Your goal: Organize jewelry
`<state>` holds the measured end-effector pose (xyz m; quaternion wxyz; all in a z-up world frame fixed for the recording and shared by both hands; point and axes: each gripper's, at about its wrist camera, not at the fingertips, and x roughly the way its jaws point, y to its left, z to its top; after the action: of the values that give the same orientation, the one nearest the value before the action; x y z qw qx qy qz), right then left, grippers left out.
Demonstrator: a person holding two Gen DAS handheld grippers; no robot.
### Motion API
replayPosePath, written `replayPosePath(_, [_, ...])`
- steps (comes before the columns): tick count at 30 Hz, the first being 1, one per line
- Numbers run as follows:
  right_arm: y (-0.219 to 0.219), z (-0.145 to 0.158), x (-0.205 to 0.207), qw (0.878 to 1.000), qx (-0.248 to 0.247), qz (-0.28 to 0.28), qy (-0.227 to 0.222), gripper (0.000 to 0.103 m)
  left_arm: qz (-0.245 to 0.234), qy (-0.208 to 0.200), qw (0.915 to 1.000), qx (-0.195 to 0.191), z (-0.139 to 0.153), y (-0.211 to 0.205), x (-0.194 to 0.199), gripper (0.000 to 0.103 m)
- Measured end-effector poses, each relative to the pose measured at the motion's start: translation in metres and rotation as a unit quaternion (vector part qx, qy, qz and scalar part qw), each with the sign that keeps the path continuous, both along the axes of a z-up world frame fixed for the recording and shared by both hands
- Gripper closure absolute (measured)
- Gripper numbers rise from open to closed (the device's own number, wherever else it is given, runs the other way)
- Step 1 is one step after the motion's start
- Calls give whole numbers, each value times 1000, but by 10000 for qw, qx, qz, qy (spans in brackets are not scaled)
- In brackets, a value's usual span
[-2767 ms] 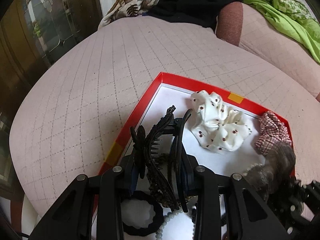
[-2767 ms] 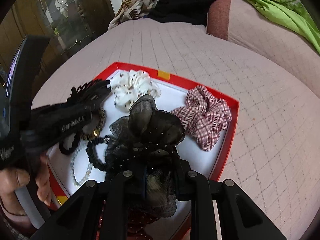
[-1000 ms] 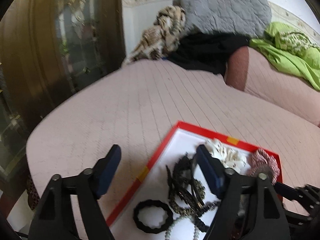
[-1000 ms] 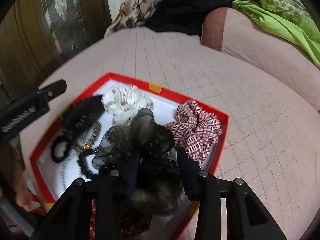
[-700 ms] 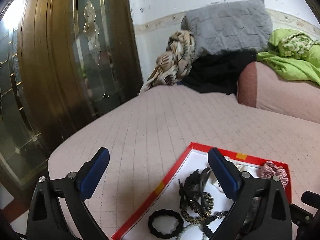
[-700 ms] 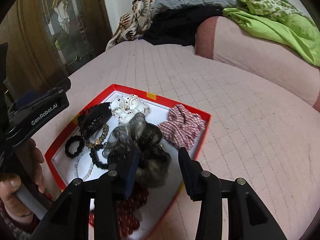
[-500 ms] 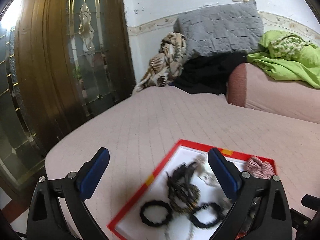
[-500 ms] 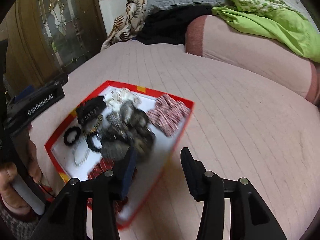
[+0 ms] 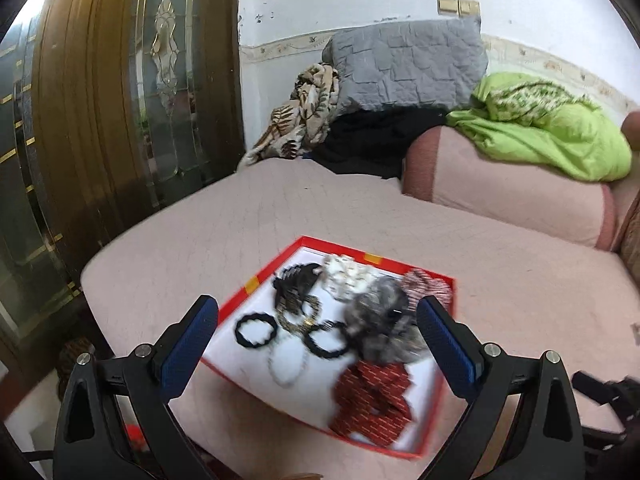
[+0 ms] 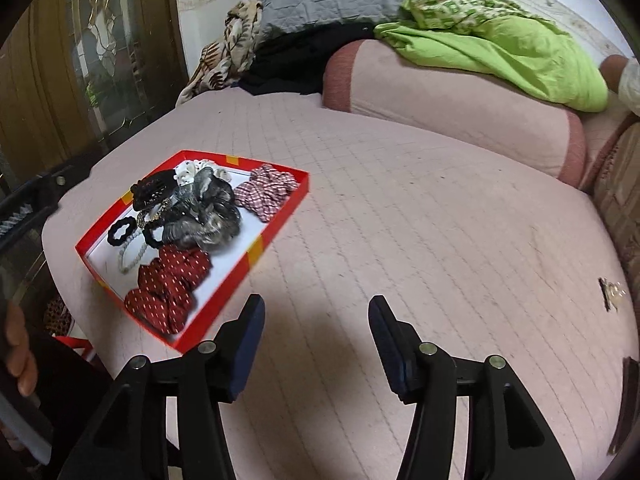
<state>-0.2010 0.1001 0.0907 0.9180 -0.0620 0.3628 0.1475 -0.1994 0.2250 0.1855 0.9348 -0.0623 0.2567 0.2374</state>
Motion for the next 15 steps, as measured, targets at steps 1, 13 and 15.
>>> replayPosePath(1, [-4, 0, -3, 10000, 21, -22, -9, 43, -46, -14, 10000, -86, 3, -4, -3, 3])
replayPosePath(13, [-42, 7, -26, 9985, 340, -368, -213, 37, -634, 336, 9971, -267, 11, -73, -14, 3])
replayPosePath(15, [-49, 9, -27, 9978, 399, -460, -263, 37, -706, 411, 9962, -287, 9, -80, -13, 3])
